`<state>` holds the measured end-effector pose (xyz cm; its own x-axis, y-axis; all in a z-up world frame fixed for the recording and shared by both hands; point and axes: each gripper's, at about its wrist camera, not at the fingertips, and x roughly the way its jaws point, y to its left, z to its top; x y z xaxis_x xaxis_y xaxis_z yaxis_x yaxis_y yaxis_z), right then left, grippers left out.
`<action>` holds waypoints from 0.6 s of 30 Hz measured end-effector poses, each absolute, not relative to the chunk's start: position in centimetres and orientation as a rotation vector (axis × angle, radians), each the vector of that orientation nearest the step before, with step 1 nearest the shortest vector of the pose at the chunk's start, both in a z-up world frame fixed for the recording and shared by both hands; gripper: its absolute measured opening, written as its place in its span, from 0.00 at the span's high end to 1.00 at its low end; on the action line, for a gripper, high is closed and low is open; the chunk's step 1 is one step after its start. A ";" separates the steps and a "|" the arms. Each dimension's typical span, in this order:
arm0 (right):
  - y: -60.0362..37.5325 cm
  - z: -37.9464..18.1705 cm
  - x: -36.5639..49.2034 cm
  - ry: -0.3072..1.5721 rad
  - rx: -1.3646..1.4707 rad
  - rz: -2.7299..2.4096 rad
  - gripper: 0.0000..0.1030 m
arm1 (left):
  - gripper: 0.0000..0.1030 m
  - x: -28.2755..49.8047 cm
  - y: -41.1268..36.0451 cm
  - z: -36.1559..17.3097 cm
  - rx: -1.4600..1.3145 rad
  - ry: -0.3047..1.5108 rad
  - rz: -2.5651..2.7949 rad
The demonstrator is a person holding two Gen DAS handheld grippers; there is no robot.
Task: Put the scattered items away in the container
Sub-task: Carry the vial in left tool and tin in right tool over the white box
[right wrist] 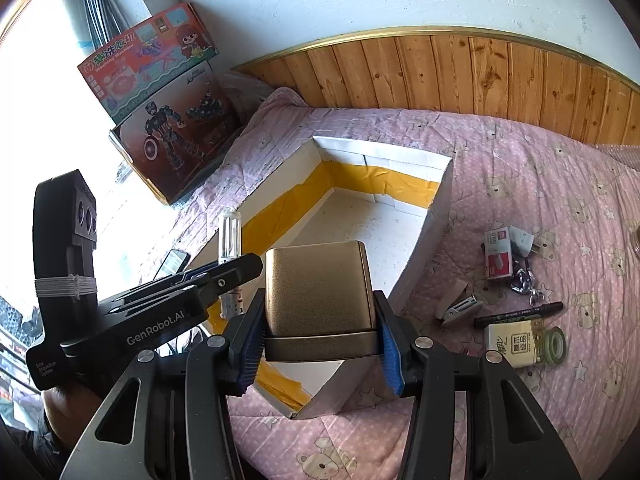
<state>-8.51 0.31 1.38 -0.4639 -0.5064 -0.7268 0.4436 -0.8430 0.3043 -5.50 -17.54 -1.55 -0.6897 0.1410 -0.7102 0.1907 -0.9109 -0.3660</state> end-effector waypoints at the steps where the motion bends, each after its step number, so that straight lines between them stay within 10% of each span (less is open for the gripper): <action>1: 0.2 1.4 -8.7 -0.092 1.173 -2.294 0.51 | 0.82 -5.7 -17.6 -1.5 1.226 0.658 -2.786; 18: -1.3 1.2 -12.4 -0.004 1.176 -2.287 0.51 | 0.82 -10.6 -19.4 -1.6 1.252 0.755 -2.773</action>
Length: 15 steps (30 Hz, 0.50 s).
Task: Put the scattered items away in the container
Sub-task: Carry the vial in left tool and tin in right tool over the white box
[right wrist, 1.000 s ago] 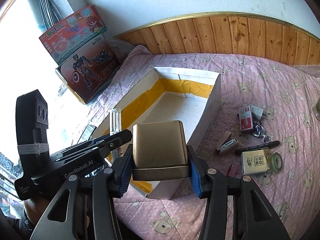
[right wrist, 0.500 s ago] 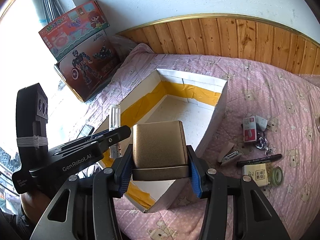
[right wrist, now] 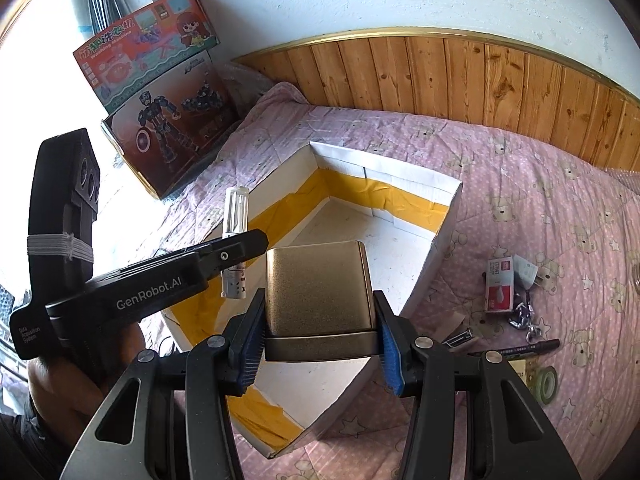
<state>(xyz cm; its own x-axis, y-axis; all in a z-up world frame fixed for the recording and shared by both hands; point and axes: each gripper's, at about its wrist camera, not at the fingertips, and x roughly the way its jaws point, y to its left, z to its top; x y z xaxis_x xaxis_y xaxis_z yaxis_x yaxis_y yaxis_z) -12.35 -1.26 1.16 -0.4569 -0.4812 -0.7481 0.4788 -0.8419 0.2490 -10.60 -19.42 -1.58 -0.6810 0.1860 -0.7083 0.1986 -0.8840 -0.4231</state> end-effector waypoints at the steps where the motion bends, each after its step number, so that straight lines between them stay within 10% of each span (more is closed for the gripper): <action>1: -1.4 1.2 -12.6 0.005 1.174 -2.286 0.51 | 0.82 -11.0 -19.5 -1.7 1.257 0.763 -2.770; 15: -2.4 0.8 -16.2 0.119 1.172 -2.282 0.51 | 0.82 -16.7 -21.1 -4.3 1.401 0.826 -2.660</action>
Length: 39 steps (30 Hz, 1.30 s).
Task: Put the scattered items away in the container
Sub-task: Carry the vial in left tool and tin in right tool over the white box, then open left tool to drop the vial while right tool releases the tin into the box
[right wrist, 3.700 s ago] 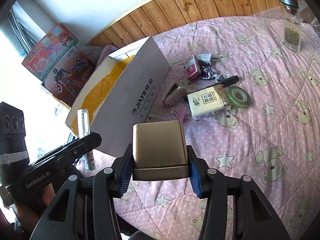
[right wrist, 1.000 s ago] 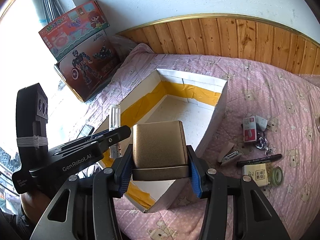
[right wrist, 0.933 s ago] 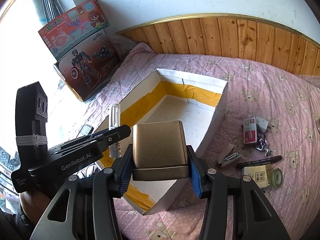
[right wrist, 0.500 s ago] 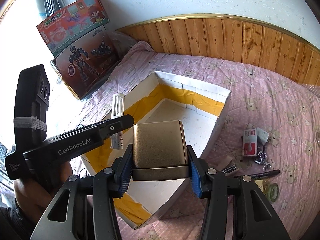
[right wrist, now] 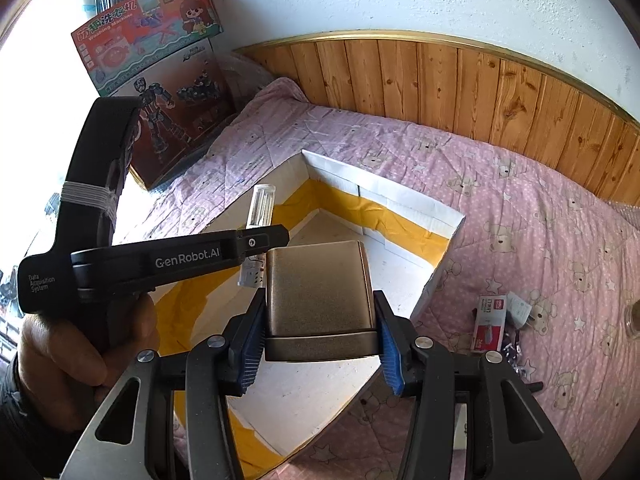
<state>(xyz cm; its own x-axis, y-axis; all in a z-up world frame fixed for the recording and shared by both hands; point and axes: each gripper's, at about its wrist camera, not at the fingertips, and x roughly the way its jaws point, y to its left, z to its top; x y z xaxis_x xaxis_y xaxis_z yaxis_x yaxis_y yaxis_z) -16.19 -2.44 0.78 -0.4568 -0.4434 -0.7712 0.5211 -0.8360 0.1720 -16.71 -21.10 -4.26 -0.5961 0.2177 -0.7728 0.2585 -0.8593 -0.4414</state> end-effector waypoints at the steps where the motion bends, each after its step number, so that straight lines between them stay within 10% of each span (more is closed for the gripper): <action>1: -2.6 0.7 -16.5 0.129 1.171 -2.279 0.51 | 0.82 -17.1 -21.1 -4.5 1.411 0.828 -2.654; 39: -8.3 -9.1 -26.7 0.739 1.423 -2.065 0.51 | 0.82 -22.2 -22.0 -11.9 1.655 0.874 -2.433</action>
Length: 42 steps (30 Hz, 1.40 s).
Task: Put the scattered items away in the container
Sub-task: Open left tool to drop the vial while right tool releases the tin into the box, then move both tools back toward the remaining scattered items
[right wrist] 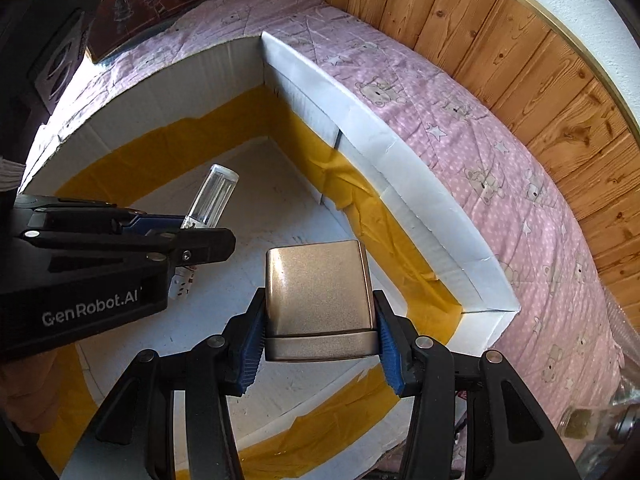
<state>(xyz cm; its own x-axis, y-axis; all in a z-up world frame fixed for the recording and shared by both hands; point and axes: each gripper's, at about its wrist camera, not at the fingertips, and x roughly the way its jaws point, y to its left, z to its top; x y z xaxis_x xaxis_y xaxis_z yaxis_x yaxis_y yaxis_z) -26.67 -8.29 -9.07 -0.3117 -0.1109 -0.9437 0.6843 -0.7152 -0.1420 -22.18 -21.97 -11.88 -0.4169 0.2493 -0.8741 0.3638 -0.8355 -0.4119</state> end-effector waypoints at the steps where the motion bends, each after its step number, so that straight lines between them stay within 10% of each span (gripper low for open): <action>1: -8.4 -9.2 -26.8 0.755 1.430 -2.059 0.51 | 0.82 -22.3 -21.8 -12.0 1.661 0.861 -2.432; 10: -8.6 -9.3 -27.5 0.791 1.457 -2.053 0.50 | 0.82 -23.0 -21.4 -12.1 1.650 0.798 -2.428; 15: -8.2 -8.7 -27.3 0.759 1.452 -2.100 0.50 | 0.66 -22.9 -21.8 -12.0 1.632 0.807 -2.414; 42: 3.7 1.9 -13.3 -0.094 0.927 -2.229 0.50 | 0.61 -10.9 -16.2 -0.4 1.215 0.547 -2.813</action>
<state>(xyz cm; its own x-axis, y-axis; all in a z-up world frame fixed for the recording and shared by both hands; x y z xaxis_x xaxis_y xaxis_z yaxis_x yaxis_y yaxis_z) -13.32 3.75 1.92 -0.4911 -0.6382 -0.5929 0.5860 -0.7457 0.3172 -10.94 -16.23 -0.43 -0.6948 0.1114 -0.7105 0.1631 -0.9378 -0.3065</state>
